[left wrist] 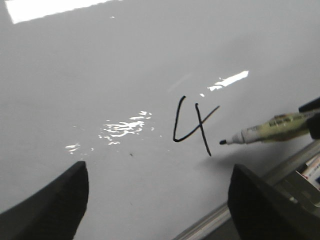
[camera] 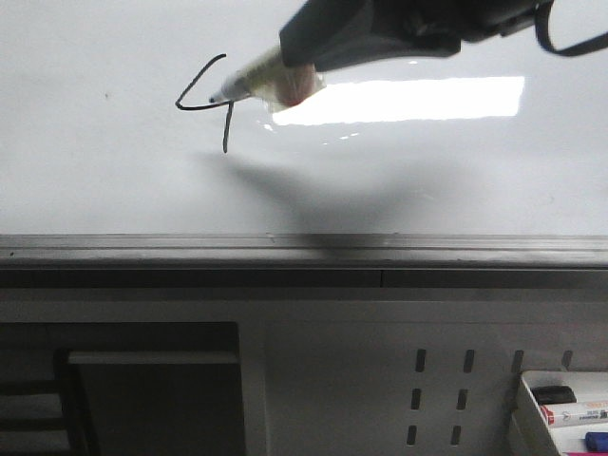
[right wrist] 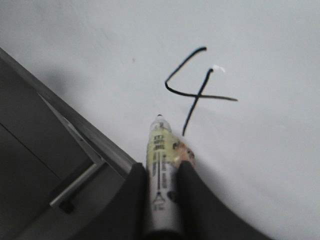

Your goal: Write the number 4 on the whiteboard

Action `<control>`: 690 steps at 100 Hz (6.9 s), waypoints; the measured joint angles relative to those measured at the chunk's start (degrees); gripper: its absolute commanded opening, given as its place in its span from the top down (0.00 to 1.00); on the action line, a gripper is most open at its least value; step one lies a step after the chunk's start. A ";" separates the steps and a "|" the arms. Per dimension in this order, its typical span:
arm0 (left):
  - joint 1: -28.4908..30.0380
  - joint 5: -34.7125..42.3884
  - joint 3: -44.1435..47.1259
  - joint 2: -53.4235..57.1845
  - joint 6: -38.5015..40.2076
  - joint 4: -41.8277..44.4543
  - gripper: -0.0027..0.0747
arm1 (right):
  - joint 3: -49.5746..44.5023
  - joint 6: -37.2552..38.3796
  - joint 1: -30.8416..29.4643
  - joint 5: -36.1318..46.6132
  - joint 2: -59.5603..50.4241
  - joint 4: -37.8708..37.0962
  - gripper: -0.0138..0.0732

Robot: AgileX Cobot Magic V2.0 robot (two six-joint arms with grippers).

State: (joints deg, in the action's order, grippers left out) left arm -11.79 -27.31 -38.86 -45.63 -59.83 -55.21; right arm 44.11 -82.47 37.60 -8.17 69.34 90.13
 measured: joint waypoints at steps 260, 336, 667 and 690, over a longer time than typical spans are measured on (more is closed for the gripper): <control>-23.91 -2.07 0.00 -9.22 -15.21 -0.86 0.57 | 24.38 36.21 -2.66 -45.94 5.17 -46.43 0.90; -24.04 -3.13 0.00 -9.22 -16.30 -0.47 0.99 | 24.53 36.21 -2.66 -46.35 5.31 -46.68 0.64; -16.63 38.72 -0.55 -27.02 4.53 -16.75 0.39 | 3.09 41.40 -21.43 -27.38 -25.53 -43.69 0.34; -16.63 38.72 -0.55 -24.67 4.53 -14.73 0.32 | 3.09 41.49 -21.43 -27.38 -25.53 -43.69 0.34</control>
State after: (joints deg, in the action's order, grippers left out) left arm -28.42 11.41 -39.40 -70.30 -55.30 -69.94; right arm 47.20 -40.98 16.16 -35.55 43.81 46.44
